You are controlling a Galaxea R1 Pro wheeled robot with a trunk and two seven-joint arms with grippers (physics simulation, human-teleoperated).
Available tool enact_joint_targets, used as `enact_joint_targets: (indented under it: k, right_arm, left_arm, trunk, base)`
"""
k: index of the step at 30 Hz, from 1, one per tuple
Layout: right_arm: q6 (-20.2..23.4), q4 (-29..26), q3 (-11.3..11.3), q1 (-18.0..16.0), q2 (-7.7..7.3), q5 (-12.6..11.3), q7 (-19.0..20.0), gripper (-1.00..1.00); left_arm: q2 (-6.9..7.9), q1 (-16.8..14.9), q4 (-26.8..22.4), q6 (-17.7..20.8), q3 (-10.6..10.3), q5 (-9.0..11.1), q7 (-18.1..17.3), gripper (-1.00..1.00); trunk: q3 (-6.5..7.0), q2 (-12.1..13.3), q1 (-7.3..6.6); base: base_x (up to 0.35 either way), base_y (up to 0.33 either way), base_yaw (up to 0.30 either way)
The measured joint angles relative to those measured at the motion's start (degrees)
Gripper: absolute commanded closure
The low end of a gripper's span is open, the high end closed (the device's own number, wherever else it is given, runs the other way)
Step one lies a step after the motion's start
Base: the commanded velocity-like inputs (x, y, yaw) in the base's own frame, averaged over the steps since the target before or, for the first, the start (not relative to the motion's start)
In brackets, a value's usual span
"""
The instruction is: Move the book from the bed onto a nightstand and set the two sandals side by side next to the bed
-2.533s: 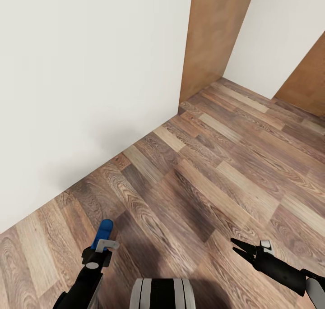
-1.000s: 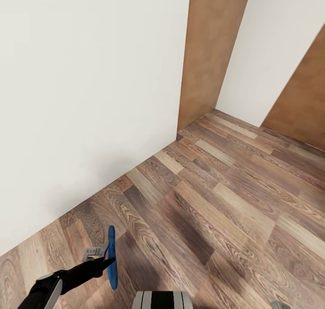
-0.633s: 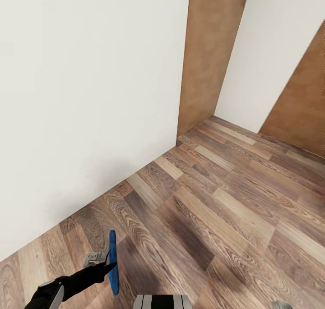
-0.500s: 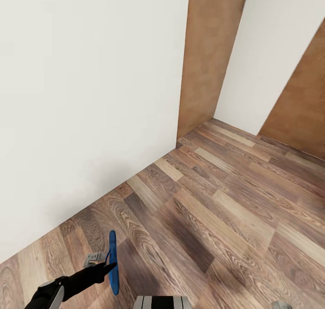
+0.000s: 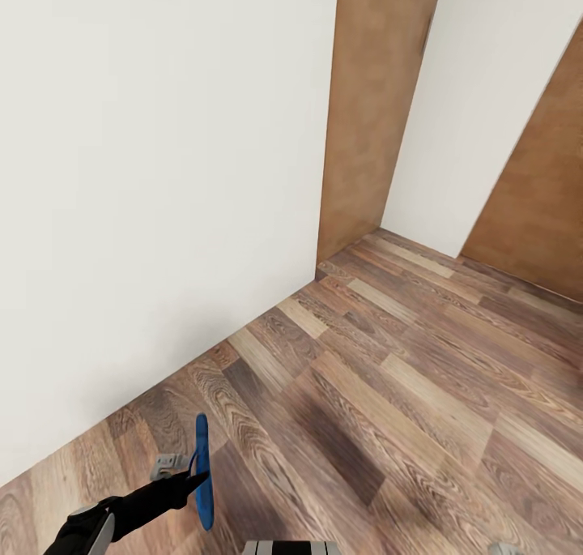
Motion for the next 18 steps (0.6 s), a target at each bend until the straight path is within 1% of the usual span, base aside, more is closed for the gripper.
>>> enact_joint_targets:
  k: [7,14,18]
  right_arm:
    - [-0.04,1.38,0.01,0.0,0.0,0.04,-0.13,-1.0]
    - [-0.04,1.63,0.01,0.0,0.0,0.04,-0.08,-1.0]
    - [-0.1,1.64,0.02,0.0,0.0,0.04,-0.15,-1.0]
  left_arm:
    - [-0.04,0.0,0.02,0.03,-0.06,0.0,0.06,1.0]
    - [-0.06,0.0,0.04,0.03,-0.07,0.0,0.07,1.0]
    - [-0.06,0.01,1.66,-0.05,-0.16,-0.14,0.11,1.0]
  trunk:
    - [1.55,0.09,-0.18]
    - [3.1,0.19,-0.36]
    - [3.99,0.24,-0.46]
  base:
    - [0.0,0.0,0.0]
    - [0.0,0.0,0.0]
    - [0.0,0.0,0.0]
